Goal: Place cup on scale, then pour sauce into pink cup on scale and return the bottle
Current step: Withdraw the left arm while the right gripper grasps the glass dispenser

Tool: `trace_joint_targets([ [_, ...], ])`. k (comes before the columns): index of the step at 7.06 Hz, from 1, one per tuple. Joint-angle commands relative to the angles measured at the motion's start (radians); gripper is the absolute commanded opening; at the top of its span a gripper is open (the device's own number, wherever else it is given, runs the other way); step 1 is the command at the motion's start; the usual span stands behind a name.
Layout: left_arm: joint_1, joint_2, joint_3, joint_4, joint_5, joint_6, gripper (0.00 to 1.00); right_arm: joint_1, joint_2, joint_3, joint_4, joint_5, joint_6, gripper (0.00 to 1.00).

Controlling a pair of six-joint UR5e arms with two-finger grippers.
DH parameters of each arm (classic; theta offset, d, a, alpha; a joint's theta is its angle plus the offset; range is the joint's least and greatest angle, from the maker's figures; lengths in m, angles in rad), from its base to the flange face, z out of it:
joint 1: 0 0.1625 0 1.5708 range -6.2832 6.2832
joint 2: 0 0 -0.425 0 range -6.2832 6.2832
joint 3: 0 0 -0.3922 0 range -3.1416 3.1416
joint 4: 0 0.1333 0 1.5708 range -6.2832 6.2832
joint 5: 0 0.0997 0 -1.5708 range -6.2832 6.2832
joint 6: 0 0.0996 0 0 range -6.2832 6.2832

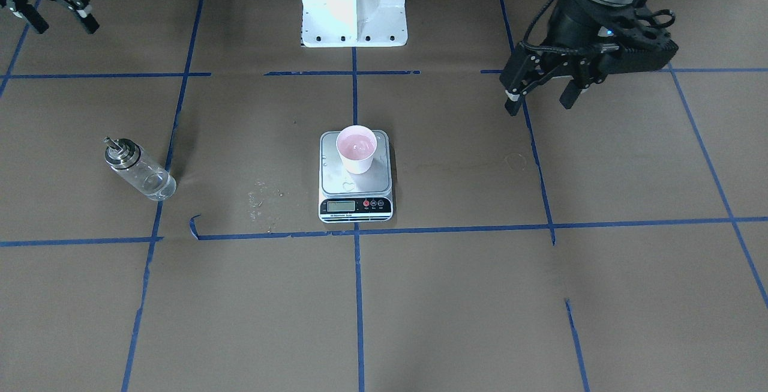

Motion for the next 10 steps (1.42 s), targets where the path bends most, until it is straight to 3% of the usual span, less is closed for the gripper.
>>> trace_joint_targets([
  [1, -0.107, 0.119, -0.013, 0.003, 0.000, 0.259, 1.00, -0.350, 0.004, -0.014, 0.008, -0.451, 0.233, 1.00],
  [3, -0.167, 0.231, 0.016, -0.008, 0.003, 0.608, 1.00, -0.487, 0.004, -0.078, 0.016, -0.676, 0.276, 1.00],
  [5, -0.270, 0.264, 0.073, -0.014, 0.006, 0.869, 1.00, -0.522, -0.002, -0.242, 0.207, -0.833, 0.270, 1.00],
  [6, -0.273, 0.284, 0.101, -0.052, 0.005, 0.969, 1.00, -0.532, 0.000, -0.294, 0.240, -0.907, 0.266, 1.00],
  [8, -0.273, 0.315, 0.211, -0.173, 0.000, 0.972, 1.00, -0.537, 0.011, -0.379, 0.312, -1.005, 0.257, 1.00],
  [10, -0.273, 0.321, 0.236, -0.214, 0.003, 0.969, 1.00, -0.539, 0.075, -0.468, 0.338, -1.071, 0.234, 1.00],
])
